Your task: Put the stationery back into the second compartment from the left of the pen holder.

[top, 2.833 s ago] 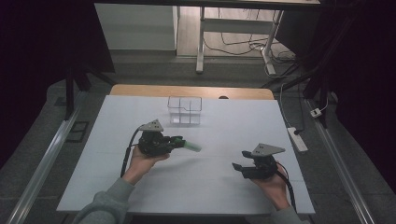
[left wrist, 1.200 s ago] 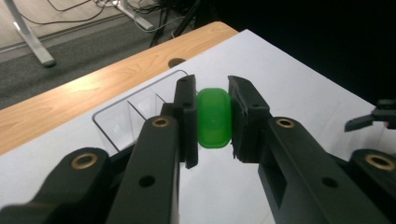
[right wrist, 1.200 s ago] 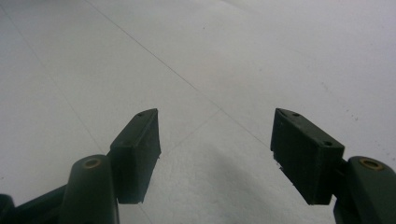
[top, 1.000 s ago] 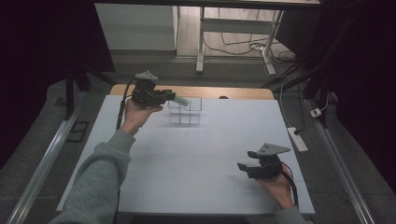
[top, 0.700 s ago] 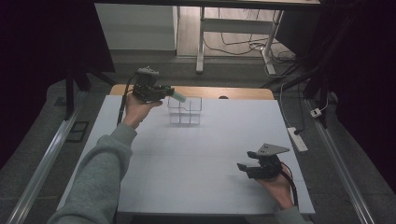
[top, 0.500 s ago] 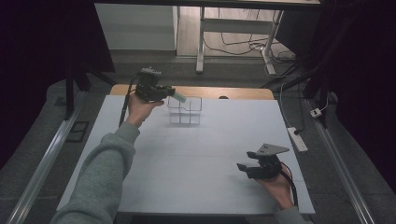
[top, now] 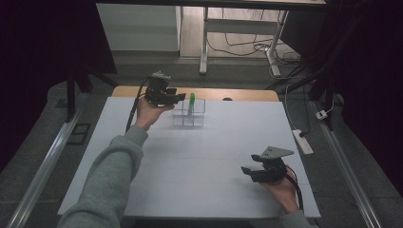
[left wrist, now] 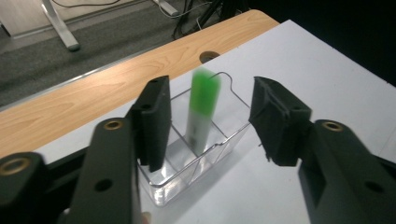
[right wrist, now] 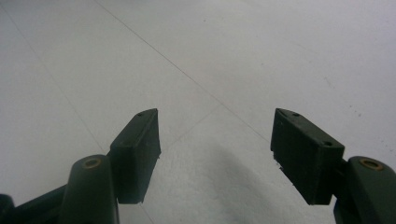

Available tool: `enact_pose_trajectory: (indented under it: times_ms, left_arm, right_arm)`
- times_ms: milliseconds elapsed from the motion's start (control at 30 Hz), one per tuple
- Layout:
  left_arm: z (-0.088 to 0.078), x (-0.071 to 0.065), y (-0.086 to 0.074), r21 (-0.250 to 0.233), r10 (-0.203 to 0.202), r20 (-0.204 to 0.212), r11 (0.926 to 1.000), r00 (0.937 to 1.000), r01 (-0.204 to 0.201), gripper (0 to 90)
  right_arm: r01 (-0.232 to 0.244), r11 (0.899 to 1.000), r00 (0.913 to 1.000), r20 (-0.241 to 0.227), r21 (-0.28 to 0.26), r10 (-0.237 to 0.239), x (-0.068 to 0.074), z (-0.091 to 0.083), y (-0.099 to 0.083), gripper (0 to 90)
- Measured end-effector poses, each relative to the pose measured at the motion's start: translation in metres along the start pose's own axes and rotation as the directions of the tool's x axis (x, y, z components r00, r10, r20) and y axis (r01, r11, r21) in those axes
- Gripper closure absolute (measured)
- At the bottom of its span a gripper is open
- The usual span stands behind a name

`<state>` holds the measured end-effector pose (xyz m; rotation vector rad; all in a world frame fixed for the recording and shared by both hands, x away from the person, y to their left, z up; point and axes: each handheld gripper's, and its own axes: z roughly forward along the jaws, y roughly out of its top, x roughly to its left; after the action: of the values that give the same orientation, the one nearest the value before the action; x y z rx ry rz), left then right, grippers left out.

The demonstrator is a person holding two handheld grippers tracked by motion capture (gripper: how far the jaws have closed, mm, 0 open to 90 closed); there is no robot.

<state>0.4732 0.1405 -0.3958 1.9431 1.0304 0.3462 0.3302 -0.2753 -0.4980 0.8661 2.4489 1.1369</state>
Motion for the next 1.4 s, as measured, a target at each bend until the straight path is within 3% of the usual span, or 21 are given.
enact_pose_trajectory:
  times_ms: [267, 567, 933, 1133, 1400]
  left_arm:
    - [-0.021, 0.001, -0.026, -0.019, 0.006, 0.018, 0.9998, 0.9998, -0.006, 46.8]
    - [-0.049, -0.006, -0.071, -0.007, 0.055, 0.046, 0.9985, 0.9974, -0.055, 46.8]
    - [-0.077, -0.019, -0.116, 0.0, 0.105, 0.05, 0.9944, 0.9932, -0.105, 46.9]
    - [-0.086, -0.027, -0.144, 0.01, 0.089, 0.074, 0.9959, 0.9933, -0.09, 46.0]
    - [-0.093, -0.034, -0.177, 0.056, 0.084, 0.052, 0.9946, 0.9951, -0.087, 43.7]
  right_arm:
    - [0.0, 1.0, 1.0, 0.002, 0.002, 0.0, 0.0, 0.0, 0.0, 32.1]
    - [-0.004, 1.0, 1.0, 0.005, -0.001, 0.004, -0.001, -0.002, -0.001, 32.0]
    - [-0.014, 1.0, 0.9999, 0.008, 0.001, 0.014, -0.003, -0.003, -0.003, 31.5]
    - [-0.022, 1.0, 0.9997, 0.015, 0.0, 0.022, -0.006, -0.007, -0.006, 31.4]
    - [-0.023, 1.0, 0.9995, 0.021, -0.005, 0.023, -0.01, -0.01, -0.01, 31.4]
